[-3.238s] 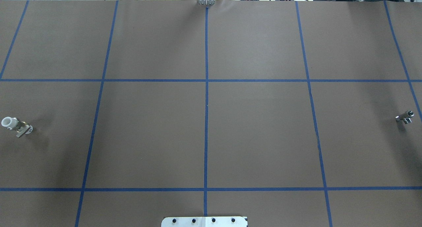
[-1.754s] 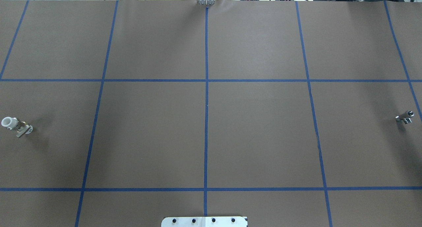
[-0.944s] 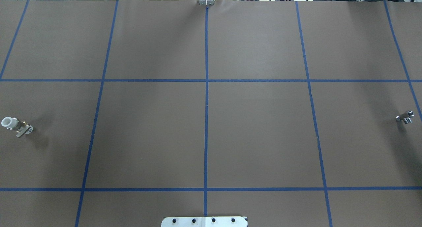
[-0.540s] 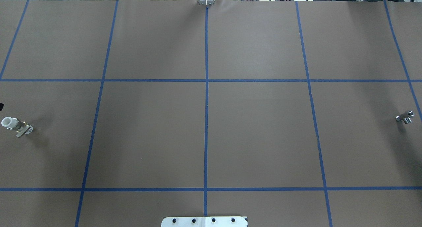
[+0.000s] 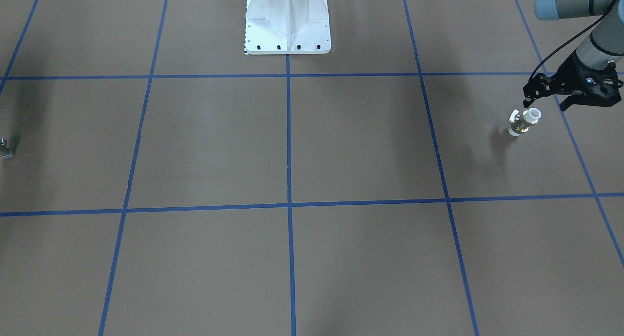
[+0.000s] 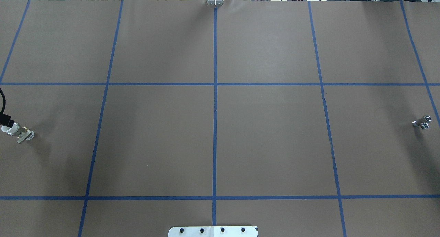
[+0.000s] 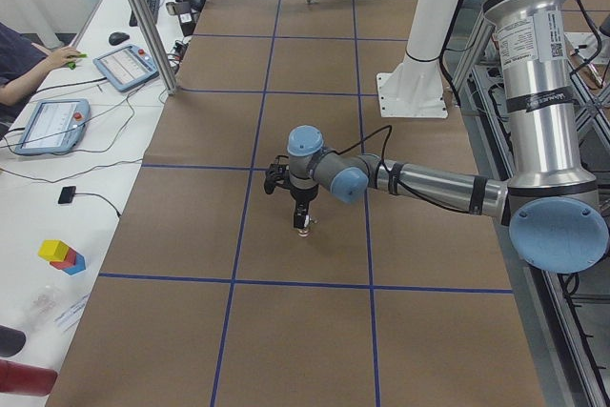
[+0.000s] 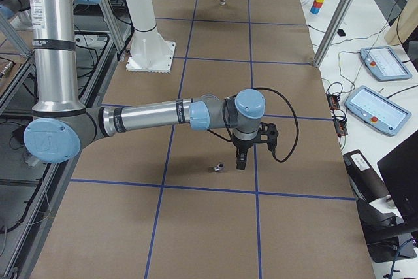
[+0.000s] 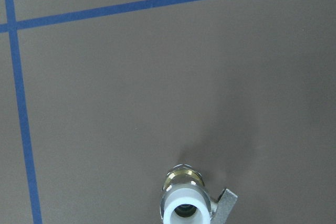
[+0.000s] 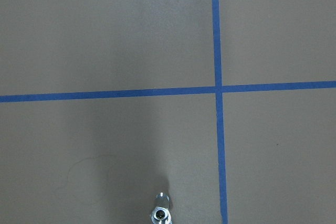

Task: Assemble PPR valve and pipe with both arms
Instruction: 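Carry the white-and-brass valve with the left gripper toward the table center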

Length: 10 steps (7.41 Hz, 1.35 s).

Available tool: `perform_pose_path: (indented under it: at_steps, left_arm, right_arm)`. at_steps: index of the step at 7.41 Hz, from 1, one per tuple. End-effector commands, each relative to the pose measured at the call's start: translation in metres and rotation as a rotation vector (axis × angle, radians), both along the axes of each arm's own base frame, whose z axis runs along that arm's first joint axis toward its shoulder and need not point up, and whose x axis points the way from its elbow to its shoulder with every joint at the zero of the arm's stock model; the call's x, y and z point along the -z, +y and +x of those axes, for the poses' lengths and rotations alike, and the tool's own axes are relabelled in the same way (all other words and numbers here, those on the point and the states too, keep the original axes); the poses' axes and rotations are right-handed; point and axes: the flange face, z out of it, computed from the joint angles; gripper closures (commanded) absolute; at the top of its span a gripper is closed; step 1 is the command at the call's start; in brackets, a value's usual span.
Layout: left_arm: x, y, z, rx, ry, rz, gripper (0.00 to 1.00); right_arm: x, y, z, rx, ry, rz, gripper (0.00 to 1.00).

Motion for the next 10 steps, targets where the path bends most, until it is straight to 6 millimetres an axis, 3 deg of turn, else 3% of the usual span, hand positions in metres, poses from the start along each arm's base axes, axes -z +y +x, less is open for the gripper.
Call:
perform_pose_path:
  at_steps: [1, 3, 6, 10]
  left_arm:
    - [-0.014, 0.002, 0.018, -0.037, -0.013, -0.021, 0.00]
    - [-0.011, -0.001, 0.022, -0.041, -0.005, -0.008, 0.00]
    - [-0.034, -0.005, 0.025, -0.041, 0.008, 0.012, 0.00]
    - [-0.029, -0.006, 0.024, -0.035, 0.013, 0.015, 0.21]
  right_arm:
    - [0.000, 0.000, 0.000, 0.000, -0.001, -0.002, 0.00]
    - [0.000, 0.000, 0.000, 0.000, -0.001, -0.002, 0.00]
    - [0.000, 0.000, 0.000, 0.000, -0.001, -0.002, 0.00]
    - [-0.001, -0.001, 0.000, 0.000, 0.000, -0.003, 0.00]
